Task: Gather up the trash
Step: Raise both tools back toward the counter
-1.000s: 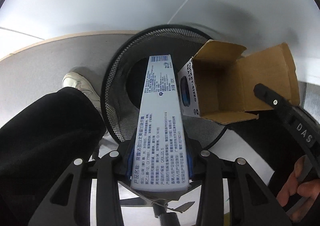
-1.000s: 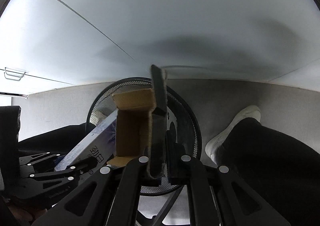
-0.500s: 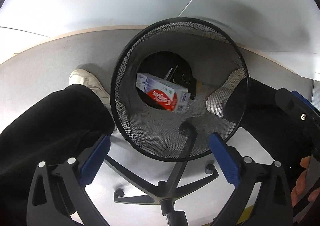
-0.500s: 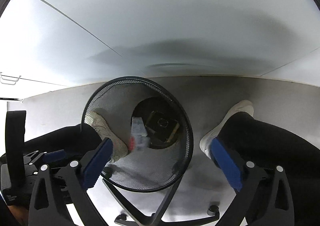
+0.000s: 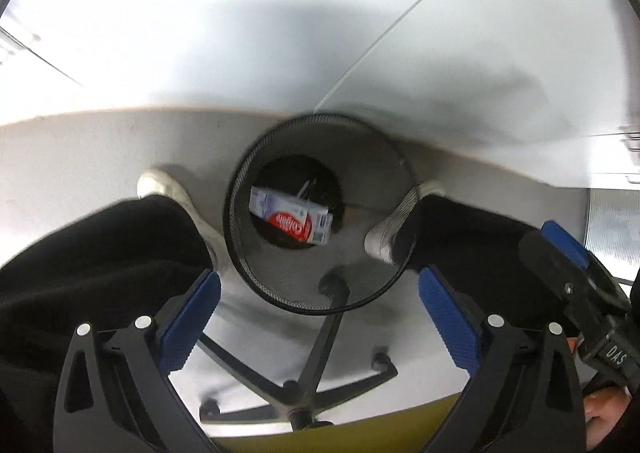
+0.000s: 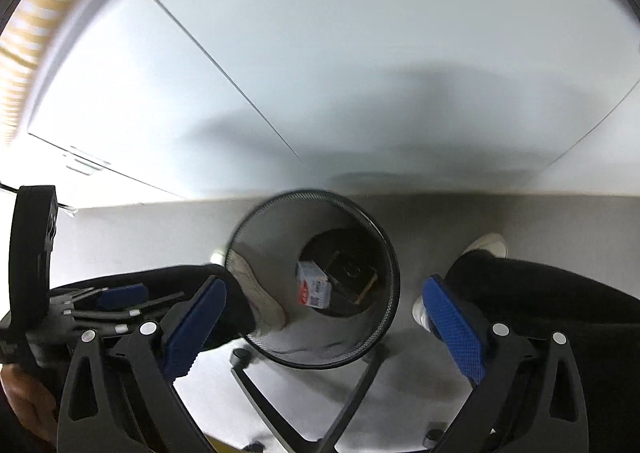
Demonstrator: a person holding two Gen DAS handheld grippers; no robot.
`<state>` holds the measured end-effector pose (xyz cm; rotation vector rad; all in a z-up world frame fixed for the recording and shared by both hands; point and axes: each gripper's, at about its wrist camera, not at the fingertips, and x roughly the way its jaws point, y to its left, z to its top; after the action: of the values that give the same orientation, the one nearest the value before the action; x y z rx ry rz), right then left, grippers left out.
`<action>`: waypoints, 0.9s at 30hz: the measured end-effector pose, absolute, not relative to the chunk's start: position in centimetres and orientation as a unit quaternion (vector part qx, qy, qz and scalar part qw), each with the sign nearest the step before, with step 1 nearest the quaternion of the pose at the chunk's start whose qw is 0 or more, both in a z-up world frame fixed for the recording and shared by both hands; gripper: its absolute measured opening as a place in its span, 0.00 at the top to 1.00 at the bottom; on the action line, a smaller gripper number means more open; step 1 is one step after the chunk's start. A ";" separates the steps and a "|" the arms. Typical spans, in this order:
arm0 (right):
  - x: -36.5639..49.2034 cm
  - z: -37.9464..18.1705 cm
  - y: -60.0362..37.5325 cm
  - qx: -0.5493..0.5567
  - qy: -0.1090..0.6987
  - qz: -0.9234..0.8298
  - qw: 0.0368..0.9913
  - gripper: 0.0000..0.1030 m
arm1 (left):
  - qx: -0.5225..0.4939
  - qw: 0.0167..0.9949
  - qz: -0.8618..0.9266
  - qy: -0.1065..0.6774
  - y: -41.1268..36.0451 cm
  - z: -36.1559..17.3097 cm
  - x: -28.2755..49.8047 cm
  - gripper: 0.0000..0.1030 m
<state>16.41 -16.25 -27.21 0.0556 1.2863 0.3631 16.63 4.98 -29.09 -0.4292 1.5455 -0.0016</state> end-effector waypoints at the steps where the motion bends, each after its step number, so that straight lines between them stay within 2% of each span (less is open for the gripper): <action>1: 16.0 -26.3 -16.5 0.025 0.587 0.170 0.791 0.03 | -0.185 0.710 0.002 0.679 5.1 -27.5 16.4 0.04; 11: 11.5 -16.2 -18.1 0.016 0.493 0.207 0.845 0.03 | -0.094 0.818 0.010 0.568 5.1 -15.7 13.4 0.04; 23: 7.5 -4.9 -21.8 0.013 0.389 0.232 0.892 0.03 | -0.083 0.902 -0.010 0.423 3.9 -0.1 8.8 0.04; 27: 7.2 -1.6 -22.6 0.015 0.355 0.232 0.906 0.03 | -0.032 0.927 -0.015 0.373 2.7 4.2 8.6 0.04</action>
<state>7.19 -22.61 -1.57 0.0300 0.7329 0.4794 8.61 2.67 4.23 -0.0664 0.7656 -0.0317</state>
